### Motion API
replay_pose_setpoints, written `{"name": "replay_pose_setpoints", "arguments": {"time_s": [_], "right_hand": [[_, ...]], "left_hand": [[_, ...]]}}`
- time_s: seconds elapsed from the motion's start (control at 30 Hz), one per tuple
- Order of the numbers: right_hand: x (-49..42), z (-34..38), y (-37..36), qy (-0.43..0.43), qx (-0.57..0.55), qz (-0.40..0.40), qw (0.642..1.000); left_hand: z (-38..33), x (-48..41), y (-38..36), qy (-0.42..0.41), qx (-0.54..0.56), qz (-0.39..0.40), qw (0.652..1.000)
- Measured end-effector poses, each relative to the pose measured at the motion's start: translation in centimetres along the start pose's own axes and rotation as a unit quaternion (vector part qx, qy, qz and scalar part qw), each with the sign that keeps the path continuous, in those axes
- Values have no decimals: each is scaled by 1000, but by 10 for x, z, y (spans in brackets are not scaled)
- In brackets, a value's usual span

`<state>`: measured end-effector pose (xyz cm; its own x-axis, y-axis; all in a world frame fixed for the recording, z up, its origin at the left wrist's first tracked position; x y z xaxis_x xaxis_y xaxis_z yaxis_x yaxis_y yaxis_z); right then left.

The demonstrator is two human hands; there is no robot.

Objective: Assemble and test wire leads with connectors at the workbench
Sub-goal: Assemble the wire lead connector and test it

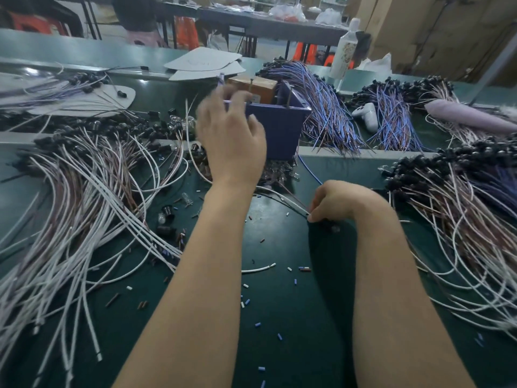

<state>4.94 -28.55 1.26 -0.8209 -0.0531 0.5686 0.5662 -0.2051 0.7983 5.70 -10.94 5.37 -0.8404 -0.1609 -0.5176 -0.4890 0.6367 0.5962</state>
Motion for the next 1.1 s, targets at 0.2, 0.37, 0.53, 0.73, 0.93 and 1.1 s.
{"name": "replay_pose_setpoints", "arguments": {"time_s": [0.2, 0.37, 0.53, 0.73, 0.93, 1.1], "right_hand": [[-3, 23, 6, 234, -269, -95, 930], [-18, 33, -1, 302, -580, -62, 754], [-34, 44, -23, 294, -685, -32, 666], [-40, 42, -24, 296, -530, -180, 774], [-37, 27, -19, 283, -687, -183, 644], [-35, 30, -17, 236, -530, -281, 765]], "left_hand": [[-5, 20, -24, -58, 34, 344, 937], [25, 24, -29, 22, 102, 335, 937], [49, 22, -37, 97, 35, 273, 956], [43, 27, -44, 44, 124, 297, 946], [50, 24, -33, 43, 195, 282, 939], [56, 14, -24, 67, 227, 193, 952]]}}
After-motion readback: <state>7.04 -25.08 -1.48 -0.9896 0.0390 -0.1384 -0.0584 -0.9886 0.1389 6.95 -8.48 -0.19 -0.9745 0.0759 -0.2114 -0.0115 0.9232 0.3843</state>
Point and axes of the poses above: each hand's wrist, its own x-axis away from the middle knuckle, its own y-axis out of the back of the hand, z = x × y, the point moved 3 cm from there along -x, towards the middle knuckle, and after that the axes turned 12 degrees about z, right-handed, at the moved point
